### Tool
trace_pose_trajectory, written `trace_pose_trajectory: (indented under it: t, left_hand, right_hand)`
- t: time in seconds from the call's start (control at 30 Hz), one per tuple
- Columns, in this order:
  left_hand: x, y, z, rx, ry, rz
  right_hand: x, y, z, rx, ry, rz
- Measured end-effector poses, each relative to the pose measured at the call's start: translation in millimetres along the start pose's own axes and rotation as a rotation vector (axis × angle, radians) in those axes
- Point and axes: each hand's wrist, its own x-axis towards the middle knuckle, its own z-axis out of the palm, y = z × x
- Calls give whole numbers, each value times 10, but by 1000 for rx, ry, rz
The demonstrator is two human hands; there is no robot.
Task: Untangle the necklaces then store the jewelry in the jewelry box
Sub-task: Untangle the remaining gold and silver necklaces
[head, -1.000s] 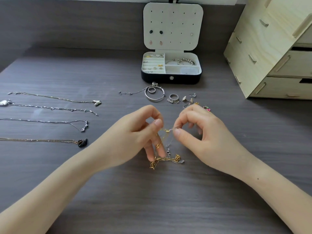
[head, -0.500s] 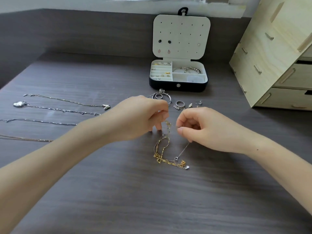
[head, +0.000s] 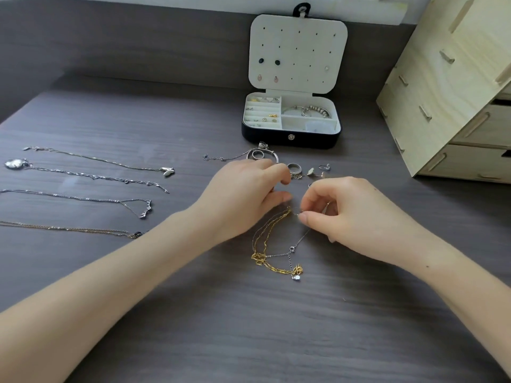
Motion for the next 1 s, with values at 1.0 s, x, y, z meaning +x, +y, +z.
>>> trace_pose_trajectory:
  t: [1.0]
  left_hand:
    - [-1092, 95, -472, -123, -183, 129]
  right_hand:
    - [-462, 102, 69, -175, -1, -283]
